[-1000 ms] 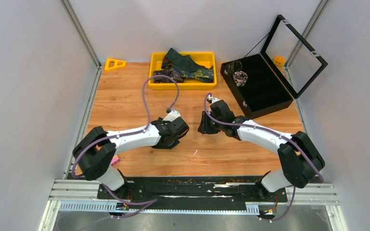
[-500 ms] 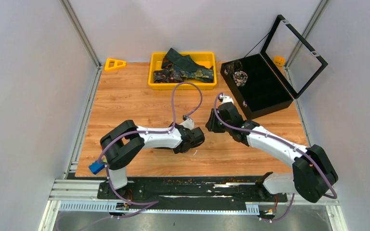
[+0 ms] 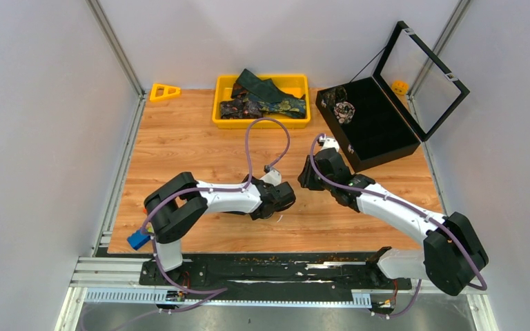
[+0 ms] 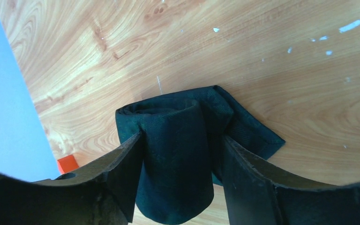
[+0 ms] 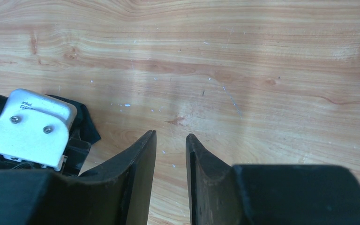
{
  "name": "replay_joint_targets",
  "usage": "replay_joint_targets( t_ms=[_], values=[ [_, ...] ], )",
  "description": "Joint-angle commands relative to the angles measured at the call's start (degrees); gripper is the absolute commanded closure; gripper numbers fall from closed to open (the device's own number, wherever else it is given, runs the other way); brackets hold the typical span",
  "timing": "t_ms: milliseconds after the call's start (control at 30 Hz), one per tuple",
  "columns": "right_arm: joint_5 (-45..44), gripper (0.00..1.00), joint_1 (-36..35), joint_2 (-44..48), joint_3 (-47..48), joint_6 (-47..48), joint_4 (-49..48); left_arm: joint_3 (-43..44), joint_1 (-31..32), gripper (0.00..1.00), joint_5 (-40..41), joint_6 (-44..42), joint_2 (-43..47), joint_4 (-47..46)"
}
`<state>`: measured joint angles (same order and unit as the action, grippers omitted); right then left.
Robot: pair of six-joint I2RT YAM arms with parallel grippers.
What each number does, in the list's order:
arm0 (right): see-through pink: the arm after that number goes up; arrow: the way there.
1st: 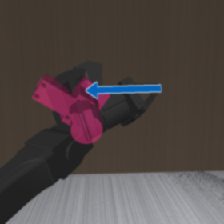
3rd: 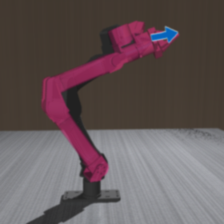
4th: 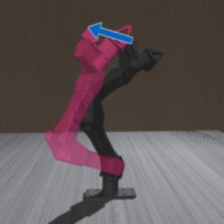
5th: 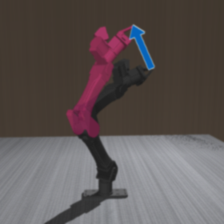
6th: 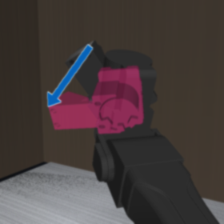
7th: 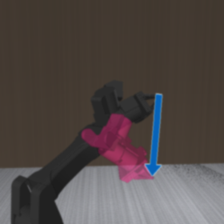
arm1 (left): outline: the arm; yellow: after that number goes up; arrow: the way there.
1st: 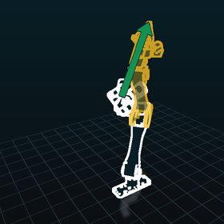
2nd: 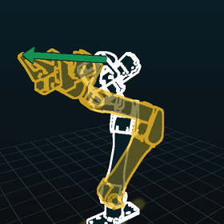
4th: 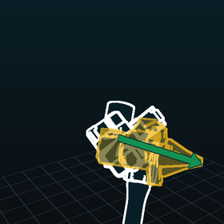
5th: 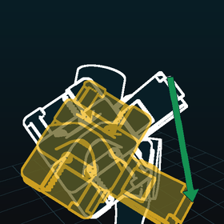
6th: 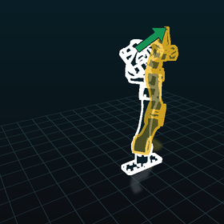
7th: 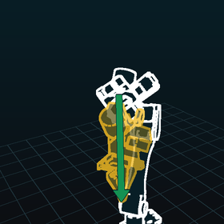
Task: Roll the ties
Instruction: Roll the tie at the center of the board.
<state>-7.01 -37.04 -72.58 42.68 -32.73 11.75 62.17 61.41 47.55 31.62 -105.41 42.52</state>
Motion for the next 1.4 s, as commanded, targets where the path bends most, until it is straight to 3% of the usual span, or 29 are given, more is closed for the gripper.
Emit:
replay_joint_targets(
  t_ms=[0,367,733,833,933,967,1133,1367],
  values=[
    [-1.1,0.69,0.2,1.3,0.3,-0.6,-1.6,-1.1,0.2,0.31,-4.7,1.0,4.0,-3.5],
    [2.9,0.64,0.1,2.4,1.8,0.1,-1.1,-4.5,0.2,0.01,-7.3,-1.2,15.7,-5.9],
    [17.2,0.54,-1.0,-1.0,4.4,0.9,-5.9,-9.0,-0.6,0.0,-10.8,-3.7,34.4,-4.8],
    [18.8,0.42,-1.9,-3.1,6.1,0.1,-6.4,-13.5,-4.4,0.0,-15.7,-4.6,40.8,-8.3],
    [21.1,0.16,-2.5,-5.5,6.7,-0.9,-7.8,-18.2,-11.2,0.0,-21.2,-5.6,46.4,-11.6],
    [22.3,0.12,-2.6,-6.2,6.7,-1.1,-8.7,-19.4,-13.3,0.0,-22.8,-5.9,47.7,-12.5],
    [27.9,0.01,-3.2,-10.4,7.6,-2.3,-12.1,-23.2,-21.1,0.0,-28.1,-5.8,51.0,-14.2],
    [30.8,0.01,-6.2,-19.1,13.5,-3.5,-12.1,-25.8,-30.1,0.01,-34.5,-4.9,50.0,-16.8]
  ],
)
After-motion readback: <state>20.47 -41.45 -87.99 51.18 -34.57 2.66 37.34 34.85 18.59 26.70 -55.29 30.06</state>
